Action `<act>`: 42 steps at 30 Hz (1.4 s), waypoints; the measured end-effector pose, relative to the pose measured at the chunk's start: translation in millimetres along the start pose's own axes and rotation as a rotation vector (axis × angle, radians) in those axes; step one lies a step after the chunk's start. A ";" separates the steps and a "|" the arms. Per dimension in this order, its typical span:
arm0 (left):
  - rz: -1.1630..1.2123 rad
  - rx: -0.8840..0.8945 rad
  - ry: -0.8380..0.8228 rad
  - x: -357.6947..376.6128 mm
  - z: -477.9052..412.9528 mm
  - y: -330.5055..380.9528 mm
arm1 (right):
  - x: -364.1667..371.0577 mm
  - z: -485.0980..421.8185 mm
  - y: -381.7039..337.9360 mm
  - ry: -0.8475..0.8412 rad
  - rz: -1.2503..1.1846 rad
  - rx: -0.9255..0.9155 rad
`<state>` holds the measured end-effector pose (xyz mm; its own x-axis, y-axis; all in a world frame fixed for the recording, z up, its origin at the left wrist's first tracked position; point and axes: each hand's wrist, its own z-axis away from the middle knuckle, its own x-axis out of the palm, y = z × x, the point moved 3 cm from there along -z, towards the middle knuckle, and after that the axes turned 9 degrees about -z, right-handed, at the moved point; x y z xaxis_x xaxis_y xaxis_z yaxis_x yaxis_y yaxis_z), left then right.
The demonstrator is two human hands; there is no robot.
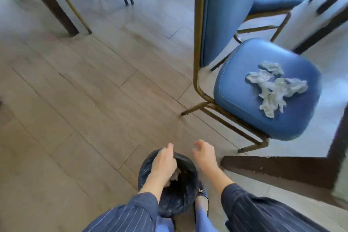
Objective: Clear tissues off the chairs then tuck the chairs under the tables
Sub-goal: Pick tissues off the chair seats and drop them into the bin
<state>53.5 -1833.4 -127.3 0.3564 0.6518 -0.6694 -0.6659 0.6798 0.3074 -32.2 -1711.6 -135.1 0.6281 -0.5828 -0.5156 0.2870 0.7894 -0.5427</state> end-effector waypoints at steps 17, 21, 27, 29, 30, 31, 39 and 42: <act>-0.237 0.750 0.227 -126.7 -145.3 339.7 | -273.5 -107.0 -44.2 0.858 -0.274 0.179; -0.293 0.794 0.155 -95.1 -188.7 379.3 | -291.0 -152.3 -18.5 0.898 -0.291 0.220; -0.397 0.808 0.166 -53.4 -213.2 367.2 | -265.6 -184.2 3.9 0.901 -0.090 0.310; -0.334 0.821 0.241 -51.8 -209.6 350.7 | -247.8 -178.5 11.2 0.949 -0.049 0.232; -0.299 0.818 0.250 -52.9 -209.6 342.8 | -240.7 -174.6 15.3 0.969 -0.060 0.187; -0.275 0.812 0.252 -55.6 -210.6 335.9 | -235.2 -170.8 19.4 0.981 -0.096 0.162; -0.247 0.848 0.240 -109.9 -226.3 379.5 | -246.9 -150.1 5.4 1.112 -0.580 0.220; -0.397 0.938 0.168 -104.9 -241.2 422.0 | -253.9 -149.5 -0.6 1.168 -0.610 0.171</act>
<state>-423.0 -1696.0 -90.5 0.2949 0.3170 -0.9014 0.2844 0.8715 0.3995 -299.9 -1592.9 -103.1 -0.5944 -0.6047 -0.5302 0.4395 0.3079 -0.8438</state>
